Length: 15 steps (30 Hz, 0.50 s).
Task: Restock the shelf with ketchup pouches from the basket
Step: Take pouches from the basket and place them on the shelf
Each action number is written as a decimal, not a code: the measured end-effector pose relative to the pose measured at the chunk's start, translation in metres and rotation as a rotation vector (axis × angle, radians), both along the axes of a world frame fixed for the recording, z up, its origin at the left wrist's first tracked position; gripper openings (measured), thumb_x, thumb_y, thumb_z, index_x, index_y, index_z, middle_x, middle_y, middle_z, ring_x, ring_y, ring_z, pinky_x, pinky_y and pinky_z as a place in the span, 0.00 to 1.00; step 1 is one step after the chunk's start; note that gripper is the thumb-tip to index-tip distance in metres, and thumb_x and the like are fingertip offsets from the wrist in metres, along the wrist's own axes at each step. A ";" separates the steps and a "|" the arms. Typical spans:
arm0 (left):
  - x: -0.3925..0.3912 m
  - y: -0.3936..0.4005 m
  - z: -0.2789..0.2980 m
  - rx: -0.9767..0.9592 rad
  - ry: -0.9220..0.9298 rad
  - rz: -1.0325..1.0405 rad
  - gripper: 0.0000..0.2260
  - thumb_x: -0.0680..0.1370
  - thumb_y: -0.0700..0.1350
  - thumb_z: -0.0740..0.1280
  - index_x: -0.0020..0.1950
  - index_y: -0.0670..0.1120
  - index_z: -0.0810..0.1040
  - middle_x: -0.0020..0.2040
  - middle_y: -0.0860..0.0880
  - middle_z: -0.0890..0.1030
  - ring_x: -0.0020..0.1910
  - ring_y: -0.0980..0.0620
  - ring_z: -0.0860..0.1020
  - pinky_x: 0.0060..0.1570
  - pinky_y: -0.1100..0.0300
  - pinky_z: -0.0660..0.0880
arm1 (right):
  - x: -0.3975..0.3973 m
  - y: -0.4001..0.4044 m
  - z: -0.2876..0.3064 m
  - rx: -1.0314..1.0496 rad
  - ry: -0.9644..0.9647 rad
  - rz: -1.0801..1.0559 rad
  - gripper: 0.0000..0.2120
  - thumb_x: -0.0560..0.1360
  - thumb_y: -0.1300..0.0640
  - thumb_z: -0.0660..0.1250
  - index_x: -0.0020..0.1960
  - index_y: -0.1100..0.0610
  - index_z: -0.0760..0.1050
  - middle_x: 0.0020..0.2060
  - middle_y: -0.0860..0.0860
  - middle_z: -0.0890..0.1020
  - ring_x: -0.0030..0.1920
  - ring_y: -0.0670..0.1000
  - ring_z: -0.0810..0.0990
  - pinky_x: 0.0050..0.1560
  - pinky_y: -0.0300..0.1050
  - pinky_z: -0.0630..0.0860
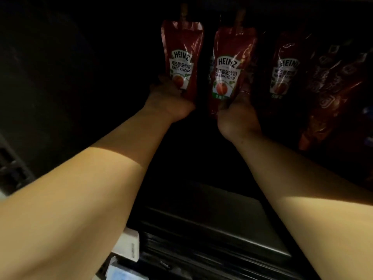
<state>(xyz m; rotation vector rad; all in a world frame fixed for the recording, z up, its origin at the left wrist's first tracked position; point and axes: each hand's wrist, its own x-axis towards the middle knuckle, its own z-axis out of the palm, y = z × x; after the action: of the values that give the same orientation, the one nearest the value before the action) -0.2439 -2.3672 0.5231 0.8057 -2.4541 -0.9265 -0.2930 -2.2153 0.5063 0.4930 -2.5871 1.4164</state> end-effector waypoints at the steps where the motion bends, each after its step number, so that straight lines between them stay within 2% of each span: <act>1: 0.003 0.001 0.002 -0.077 -0.045 0.015 0.50 0.71 0.57 0.76 0.81 0.43 0.49 0.77 0.42 0.63 0.75 0.42 0.66 0.73 0.51 0.67 | -0.002 -0.004 0.001 0.036 0.004 0.008 0.32 0.83 0.51 0.58 0.81 0.51 0.46 0.68 0.55 0.75 0.65 0.59 0.76 0.56 0.42 0.69; 4: 0.006 0.010 0.004 -0.097 0.031 0.065 0.49 0.73 0.53 0.76 0.81 0.46 0.46 0.75 0.38 0.64 0.71 0.40 0.70 0.68 0.51 0.72 | -0.008 -0.014 0.007 0.086 0.000 0.057 0.31 0.82 0.55 0.58 0.81 0.54 0.48 0.72 0.57 0.71 0.70 0.59 0.72 0.68 0.46 0.67; 7: 0.006 0.015 -0.001 -0.094 0.140 0.063 0.51 0.74 0.51 0.75 0.80 0.57 0.38 0.74 0.39 0.65 0.67 0.42 0.75 0.64 0.50 0.76 | -0.009 -0.018 0.005 0.064 0.016 0.054 0.28 0.82 0.56 0.59 0.79 0.53 0.54 0.71 0.55 0.72 0.70 0.58 0.72 0.66 0.44 0.67; 11: 0.002 0.011 -0.006 -0.094 0.145 -0.023 0.47 0.78 0.51 0.71 0.80 0.62 0.36 0.79 0.43 0.62 0.74 0.42 0.69 0.71 0.48 0.70 | -0.011 -0.014 0.002 0.045 0.028 0.040 0.22 0.82 0.55 0.59 0.75 0.52 0.61 0.67 0.54 0.76 0.66 0.57 0.75 0.57 0.38 0.65; 15: -0.002 0.009 -0.008 -0.031 0.211 -0.050 0.44 0.78 0.52 0.71 0.80 0.63 0.40 0.79 0.46 0.62 0.74 0.44 0.68 0.72 0.51 0.67 | -0.011 -0.020 0.011 0.110 0.022 0.059 0.24 0.81 0.56 0.60 0.76 0.56 0.59 0.70 0.56 0.73 0.69 0.59 0.72 0.65 0.45 0.68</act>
<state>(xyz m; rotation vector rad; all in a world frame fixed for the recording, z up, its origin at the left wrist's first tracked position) -0.2464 -2.3584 0.5148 0.6054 -2.3089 -0.9374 -0.3039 -2.2357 0.5174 0.6012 -2.6650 1.2828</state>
